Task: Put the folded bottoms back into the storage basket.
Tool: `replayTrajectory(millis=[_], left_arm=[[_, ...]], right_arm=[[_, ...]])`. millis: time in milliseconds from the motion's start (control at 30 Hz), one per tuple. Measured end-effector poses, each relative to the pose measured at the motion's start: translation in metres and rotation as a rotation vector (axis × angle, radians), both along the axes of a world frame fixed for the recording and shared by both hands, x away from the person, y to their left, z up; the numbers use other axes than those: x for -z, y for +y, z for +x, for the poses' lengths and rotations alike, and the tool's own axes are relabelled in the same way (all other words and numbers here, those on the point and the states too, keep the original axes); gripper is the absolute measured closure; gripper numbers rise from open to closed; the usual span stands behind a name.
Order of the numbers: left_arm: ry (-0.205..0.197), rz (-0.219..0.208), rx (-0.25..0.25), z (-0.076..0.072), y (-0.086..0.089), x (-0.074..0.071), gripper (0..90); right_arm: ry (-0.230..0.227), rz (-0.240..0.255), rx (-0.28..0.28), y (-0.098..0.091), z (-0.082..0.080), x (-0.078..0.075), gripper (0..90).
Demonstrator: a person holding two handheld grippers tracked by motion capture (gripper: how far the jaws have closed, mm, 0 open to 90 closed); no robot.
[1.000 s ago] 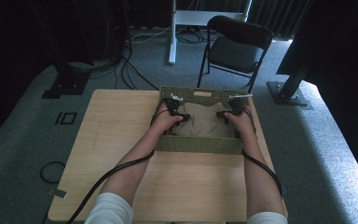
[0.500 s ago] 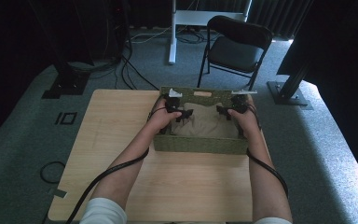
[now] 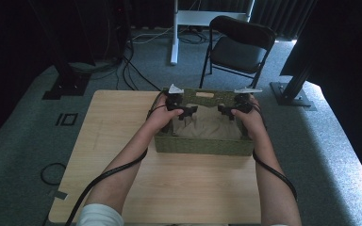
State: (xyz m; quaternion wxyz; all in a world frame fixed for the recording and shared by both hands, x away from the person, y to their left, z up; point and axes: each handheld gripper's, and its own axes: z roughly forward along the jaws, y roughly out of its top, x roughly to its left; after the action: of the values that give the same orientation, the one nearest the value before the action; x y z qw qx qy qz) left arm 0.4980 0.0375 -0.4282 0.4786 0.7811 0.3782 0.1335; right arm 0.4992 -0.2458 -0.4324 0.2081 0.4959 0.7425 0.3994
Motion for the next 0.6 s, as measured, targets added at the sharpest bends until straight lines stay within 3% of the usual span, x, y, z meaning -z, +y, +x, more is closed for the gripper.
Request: replayTrajectory(millis=[100,167,367,600], left_arm=[[0.006,-0.021,0.004,-0.005,0.001,-0.004,19.9],[0.009,-0.031,0.006,-0.009,0.002,-0.008,19.9],[-0.007,-0.053,0.01,-0.022,0.005,-0.017,20.0],[-0.033,-0.034,0.031,-0.04,0.009,-0.018,20.0]], right_arm=[[-0.002,-0.003,-0.011,0.001,-0.003,-0.001,13.4],[-0.008,0.023,-0.011,0.002,-0.006,-0.003,13.4],[-0.027,0.012,-0.033,0.003,-0.016,-0.011,13.4],[-0.052,0.003,-0.057,0.003,-0.034,-0.014,13.3]])
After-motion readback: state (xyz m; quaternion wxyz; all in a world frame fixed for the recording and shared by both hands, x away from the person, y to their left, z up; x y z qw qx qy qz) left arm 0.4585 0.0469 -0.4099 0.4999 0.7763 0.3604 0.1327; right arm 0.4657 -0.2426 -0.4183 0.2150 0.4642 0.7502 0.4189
